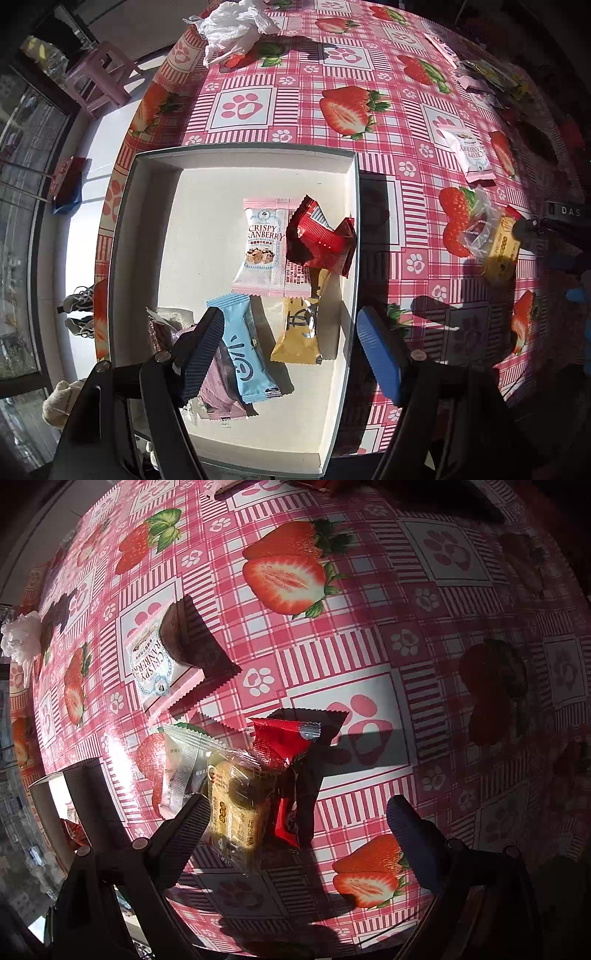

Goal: Organize snacks
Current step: 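Grasp the translucent packet with the left tool while the right tool grasps the yellow cake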

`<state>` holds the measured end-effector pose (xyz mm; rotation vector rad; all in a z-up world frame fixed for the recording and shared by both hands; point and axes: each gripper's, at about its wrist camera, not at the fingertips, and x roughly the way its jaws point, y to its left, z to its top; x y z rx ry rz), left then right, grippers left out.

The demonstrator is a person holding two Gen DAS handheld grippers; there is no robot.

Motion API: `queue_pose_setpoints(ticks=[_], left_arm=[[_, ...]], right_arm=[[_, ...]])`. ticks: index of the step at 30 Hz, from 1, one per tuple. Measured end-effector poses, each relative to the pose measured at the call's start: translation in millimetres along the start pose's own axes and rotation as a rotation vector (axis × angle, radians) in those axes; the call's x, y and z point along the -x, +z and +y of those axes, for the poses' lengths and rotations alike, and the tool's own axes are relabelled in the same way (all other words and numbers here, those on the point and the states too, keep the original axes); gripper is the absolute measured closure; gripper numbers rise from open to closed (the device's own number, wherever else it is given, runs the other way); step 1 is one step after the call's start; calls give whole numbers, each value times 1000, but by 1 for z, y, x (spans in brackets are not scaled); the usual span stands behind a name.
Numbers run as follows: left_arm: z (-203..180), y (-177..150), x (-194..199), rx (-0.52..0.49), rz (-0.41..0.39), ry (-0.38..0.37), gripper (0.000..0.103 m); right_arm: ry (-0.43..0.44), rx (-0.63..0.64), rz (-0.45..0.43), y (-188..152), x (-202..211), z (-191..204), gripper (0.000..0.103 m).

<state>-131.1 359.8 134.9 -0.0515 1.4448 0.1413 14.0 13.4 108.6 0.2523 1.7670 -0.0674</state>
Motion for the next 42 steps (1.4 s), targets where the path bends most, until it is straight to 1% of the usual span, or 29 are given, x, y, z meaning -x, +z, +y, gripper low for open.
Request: queue_pose_setpoints(ticks=[2, 5, 8, 10, 14, 17, 19, 22, 25, 26, 28, 30, 31, 32, 33, 34, 36, 38, 39, 42], left_arm=[[-14, 5, 0, -36, 7, -7, 25], [-35, 13, -2, -90, 21, -16, 25], [-59, 25, -8, -145, 29, -26, 25], [-78, 33, -12, -180, 30, -39, 25], [-119, 50, -21, -245, 22, -63, 25], [-149, 61, -30, -289, 8, -66, 24], [-165, 68, -41, -312, 20, -59, 23], [-181, 76, -61, -321, 50, -33, 23], [-187, 81, -75, -299, 80, -22, 23], [-187, 82, -78, -286, 82, -25, 21], [-187, 83, -79, -263, 73, -30, 19], [-187, 83, -80, -255, 67, -31, 19], [-187, 83, -80, -253, 64, -40, 20], [-188, 83, -79, -251, 60, -55, 26], [-188, 82, -77, -255, 51, -60, 35], [-189, 80, -75, -264, 42, -64, 41], [-187, 79, -70, -279, 41, -61, 73], [-178, 73, -70, -253, 74, -65, 73], [-170, 65, -68, -233, 87, -66, 73], [-152, 39, -66, -232, 92, -35, 72]], right_arm=[[6, -15, 15, 2, -5, -4, 6], [11, 12, 47, 1, -19, 7, 6], [1, 47, 42, -2, -28, 17, 6], [-13, 60, 24, -4, -29, 13, 6], [-40, 45, 14, -7, -28, -24, 6], [-5, 29, 10, -9, -21, -55, 6], [3, 41, 2, -10, -16, -70, 6], [7, 66, -4, -10, -11, -84, 6], [-4, 132, -27, -5, -4, -87, 6], [-12, 165, -39, -3, 0, -90, 6], [-37, 230, -60, -3, 5, -85, 6], [-66, 299, -81, -3, 7, -72, 6], [-75, 331, -93, -6, 8, -66, 6], [-82, 363, -107, -13, 8, -55, 6], [-87, 393, -120, -18, 9, -48, 6], [-93, 422, -131, -22, 9, -41, 6], [-104, 480, -140, -33, 6, -26, 6], [-111, 539, -137, -41, 1, -13, 6], [-110, 565, -136, -45, -2, -6, 6], [-93, 638, -137, -61, -16, 22, 6]])
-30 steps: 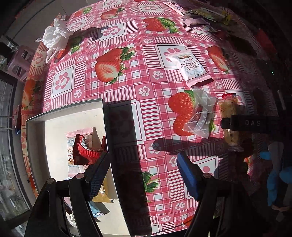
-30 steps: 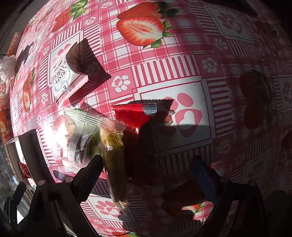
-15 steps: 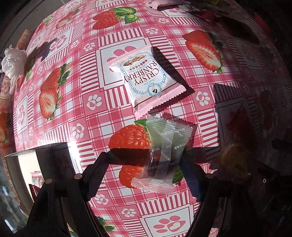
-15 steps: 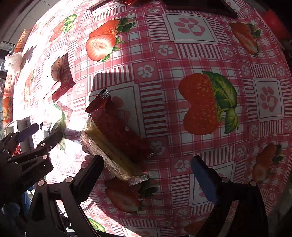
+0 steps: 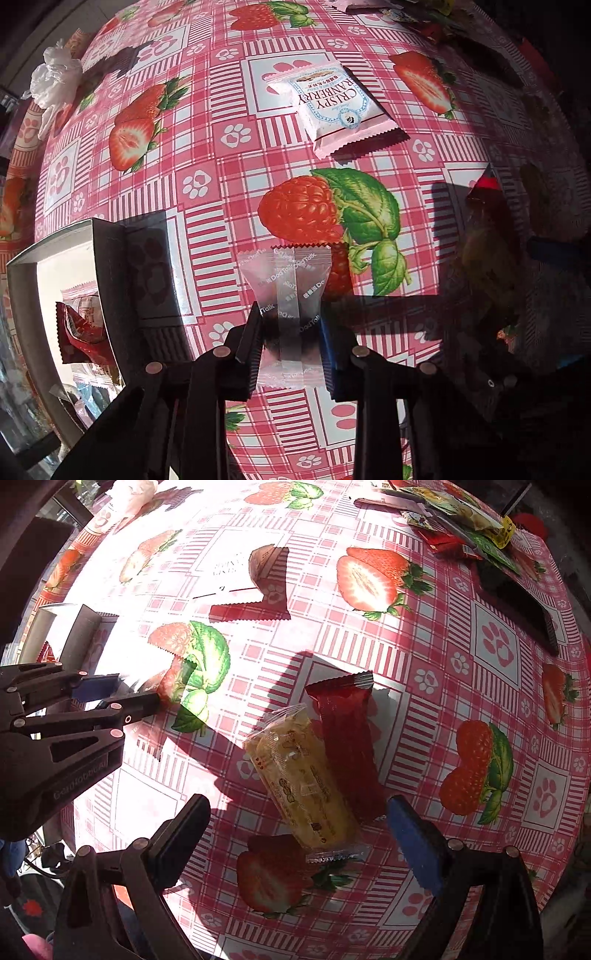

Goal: Organize snacks
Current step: 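Grasp the translucent packet with the left tool while the right tool grasps the yellow cake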

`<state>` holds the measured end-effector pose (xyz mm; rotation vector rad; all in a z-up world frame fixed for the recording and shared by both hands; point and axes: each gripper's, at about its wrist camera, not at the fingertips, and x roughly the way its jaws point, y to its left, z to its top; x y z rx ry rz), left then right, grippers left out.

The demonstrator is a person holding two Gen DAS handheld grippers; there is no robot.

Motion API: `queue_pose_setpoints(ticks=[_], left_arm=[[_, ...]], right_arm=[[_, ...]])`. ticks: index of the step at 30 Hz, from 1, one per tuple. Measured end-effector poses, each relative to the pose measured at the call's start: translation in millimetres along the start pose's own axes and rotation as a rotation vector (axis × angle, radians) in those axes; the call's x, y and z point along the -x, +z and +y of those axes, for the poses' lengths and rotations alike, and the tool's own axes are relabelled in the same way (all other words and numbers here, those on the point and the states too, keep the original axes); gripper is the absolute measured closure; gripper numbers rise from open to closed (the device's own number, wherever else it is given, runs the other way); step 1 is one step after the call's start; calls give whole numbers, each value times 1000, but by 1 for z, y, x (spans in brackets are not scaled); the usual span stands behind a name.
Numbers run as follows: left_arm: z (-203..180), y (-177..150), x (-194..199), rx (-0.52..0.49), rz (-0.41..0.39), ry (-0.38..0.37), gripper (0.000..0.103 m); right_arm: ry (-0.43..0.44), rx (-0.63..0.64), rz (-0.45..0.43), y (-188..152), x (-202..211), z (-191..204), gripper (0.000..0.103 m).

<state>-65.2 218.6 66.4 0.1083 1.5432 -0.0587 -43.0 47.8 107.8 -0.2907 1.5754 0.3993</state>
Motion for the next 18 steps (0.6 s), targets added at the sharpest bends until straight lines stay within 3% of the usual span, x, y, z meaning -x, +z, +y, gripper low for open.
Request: queue_pose_setpoints(ticks=[4, 6, 9, 13, 18], left_arm=[[9, -18, 0, 2, -3, 34, 65], [13, -17, -3, 24, 0, 46, 45], [22, -14, -7, 53, 0, 35, 35], [19, -9, -9, 36, -17, 33, 31], [16, 3, -10, 46, -10, 4, 38]], right_arm=[[14, 68, 40, 0, -26, 43, 6], [27, 99, 57, -3, -33, 61, 6], [10, 90, 84, -13, -48, 74, 6], [-2, 26, 83, 1, -53, 61, 7], [-4, -35, 76, 19, -48, 61, 28]])
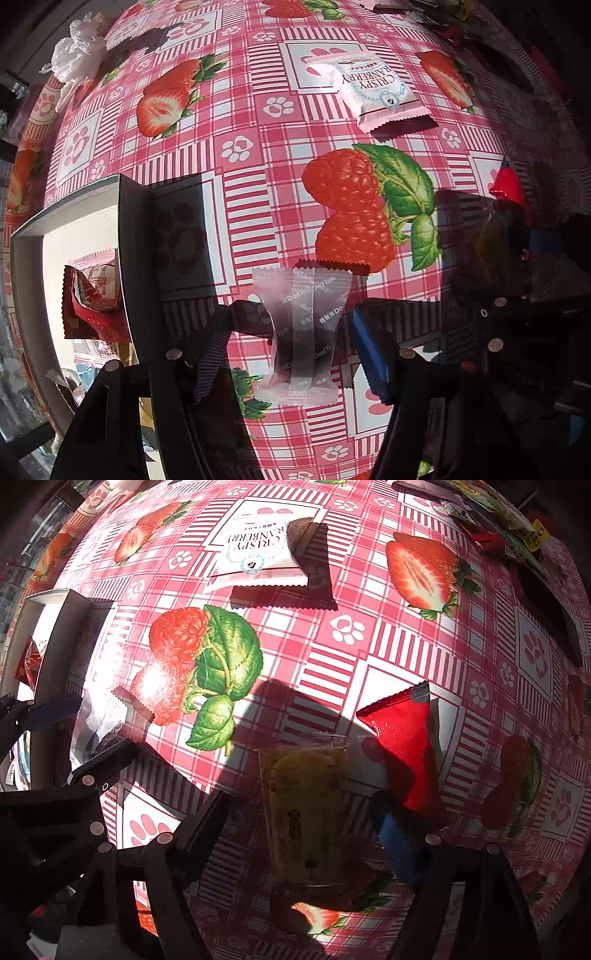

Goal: Organize snacks
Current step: 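Grasp the translucent packet with the left tool while the right tool grasps the yellow cake, then lower both held snacks into the white tray and open both tools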

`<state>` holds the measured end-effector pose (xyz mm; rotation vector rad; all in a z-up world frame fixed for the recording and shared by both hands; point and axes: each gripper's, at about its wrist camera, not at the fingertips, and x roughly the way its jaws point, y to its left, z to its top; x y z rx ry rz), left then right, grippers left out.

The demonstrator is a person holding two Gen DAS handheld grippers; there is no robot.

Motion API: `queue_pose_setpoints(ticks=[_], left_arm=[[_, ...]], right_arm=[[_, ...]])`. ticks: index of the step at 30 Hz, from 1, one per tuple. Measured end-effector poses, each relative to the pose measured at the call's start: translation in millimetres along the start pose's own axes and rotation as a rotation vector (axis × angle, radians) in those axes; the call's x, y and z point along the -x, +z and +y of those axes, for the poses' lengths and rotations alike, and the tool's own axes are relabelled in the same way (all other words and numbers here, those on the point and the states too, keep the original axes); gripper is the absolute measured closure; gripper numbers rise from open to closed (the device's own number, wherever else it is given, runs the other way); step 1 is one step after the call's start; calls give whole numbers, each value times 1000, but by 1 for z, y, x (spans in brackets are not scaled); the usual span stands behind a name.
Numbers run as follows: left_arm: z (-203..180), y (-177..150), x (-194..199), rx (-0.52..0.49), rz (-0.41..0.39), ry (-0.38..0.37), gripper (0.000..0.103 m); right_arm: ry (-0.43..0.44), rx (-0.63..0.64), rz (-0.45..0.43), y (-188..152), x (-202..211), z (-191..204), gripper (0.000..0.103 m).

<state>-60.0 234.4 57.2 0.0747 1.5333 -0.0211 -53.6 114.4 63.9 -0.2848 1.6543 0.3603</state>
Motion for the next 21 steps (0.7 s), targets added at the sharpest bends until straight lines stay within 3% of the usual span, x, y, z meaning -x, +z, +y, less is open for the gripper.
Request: queue_pose_setpoints(ticks=[1, 3, 4, 5, 7, 14, 21], left_arm=[[4, -1, 0, -5, -3, 1, 41], [2, -7, 6, -28, -10, 6, 64], [1, -8, 7, -39, -9, 3, 71], [2, -10, 8, -40, -5, -8, 73], [8, -18, 14, -17, -3, -43, 73], [25, -42, 44, 29, -58, -101, 73], [49, -64, 69, 61, -91, -81, 73]], right_arm=[[7, -13, 2, 4, 1, 1, 30], [-16, -1, 19, 12, -2, 6, 32], [-25, 20, 15, 14, 0, 11, 46], [-29, 36, 0, 15, 3, 17, 66], [6, 30, 20, 14, 10, 25, 66], [219, -156, 21, -20, 19, -7, 66], [258, -189, 18, -7, 29, -27, 66]])
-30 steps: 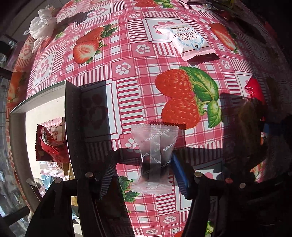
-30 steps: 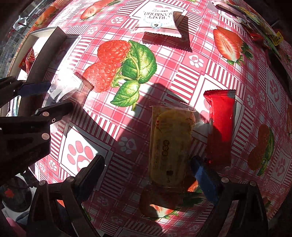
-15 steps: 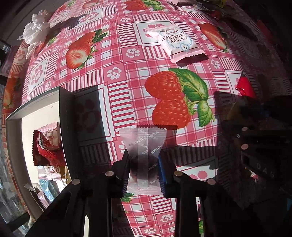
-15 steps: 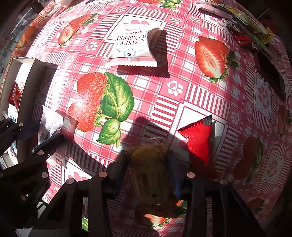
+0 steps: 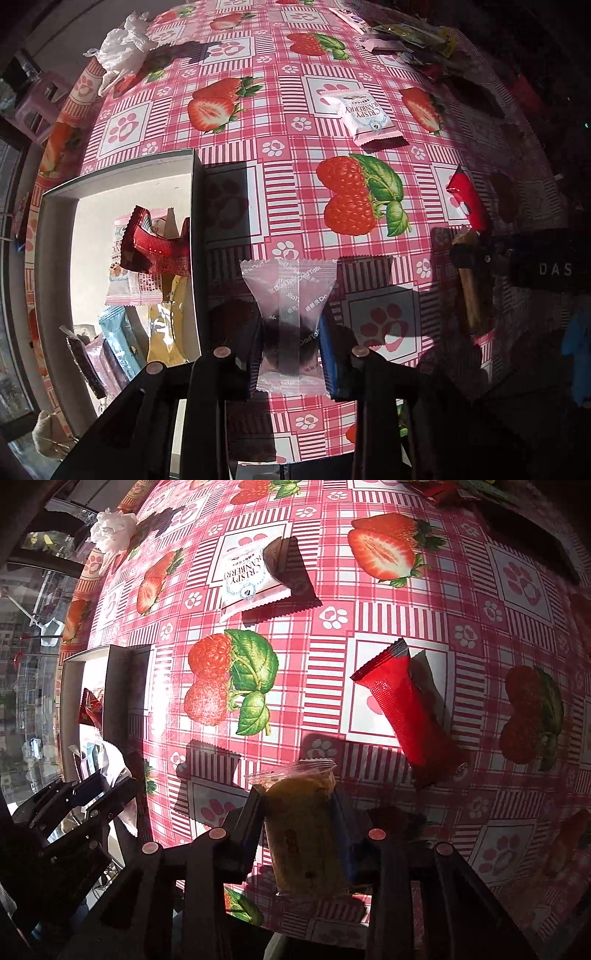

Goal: Organize snacks
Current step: 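Lower both held snacks into the white tray and open both tools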

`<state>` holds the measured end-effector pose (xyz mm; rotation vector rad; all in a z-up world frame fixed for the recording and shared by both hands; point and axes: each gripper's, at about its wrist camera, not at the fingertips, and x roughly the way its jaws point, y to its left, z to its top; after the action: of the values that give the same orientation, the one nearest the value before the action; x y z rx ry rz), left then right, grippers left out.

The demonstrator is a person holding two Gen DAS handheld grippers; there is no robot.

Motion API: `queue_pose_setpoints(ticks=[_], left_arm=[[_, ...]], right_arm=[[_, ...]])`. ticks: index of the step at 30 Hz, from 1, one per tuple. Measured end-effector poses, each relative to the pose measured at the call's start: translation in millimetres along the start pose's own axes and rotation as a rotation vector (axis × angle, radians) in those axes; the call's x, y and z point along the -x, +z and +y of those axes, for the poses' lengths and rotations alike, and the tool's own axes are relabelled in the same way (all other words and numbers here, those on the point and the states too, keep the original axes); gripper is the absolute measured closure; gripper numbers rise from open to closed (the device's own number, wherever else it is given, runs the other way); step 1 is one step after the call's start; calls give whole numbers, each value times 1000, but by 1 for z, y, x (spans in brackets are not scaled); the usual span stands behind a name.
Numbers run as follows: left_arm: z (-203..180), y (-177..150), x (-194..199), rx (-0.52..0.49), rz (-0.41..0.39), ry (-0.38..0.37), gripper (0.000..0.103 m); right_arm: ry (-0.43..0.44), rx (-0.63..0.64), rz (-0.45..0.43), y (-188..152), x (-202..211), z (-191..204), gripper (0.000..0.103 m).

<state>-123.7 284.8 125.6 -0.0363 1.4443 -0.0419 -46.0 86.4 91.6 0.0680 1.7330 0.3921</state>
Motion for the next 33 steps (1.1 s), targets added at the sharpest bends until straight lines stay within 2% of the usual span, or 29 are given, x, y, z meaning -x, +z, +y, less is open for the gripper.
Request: queue_pose_setpoints(ticks=[4, 12, 14, 17, 33], left_arm=[[14, -12, 15, 34, -16, 29, 73], [55, -28, 27, 121, -46, 83, 73], [66, -32, 27, 153, -46, 87, 73], [80, -40, 28, 195, -44, 94, 73], [136, -72, 25, 362, -19, 132, 72]], right_arm=[[11, 56, 0, 17, 16, 30, 66], [37, 206, 8, 32, -7, 114, 66], [41, 245, 10, 19, 8, 117, 66], [42, 297, 15, 22, 2, 145, 66], [64, 487, 65, 12, -3, 236, 66]])
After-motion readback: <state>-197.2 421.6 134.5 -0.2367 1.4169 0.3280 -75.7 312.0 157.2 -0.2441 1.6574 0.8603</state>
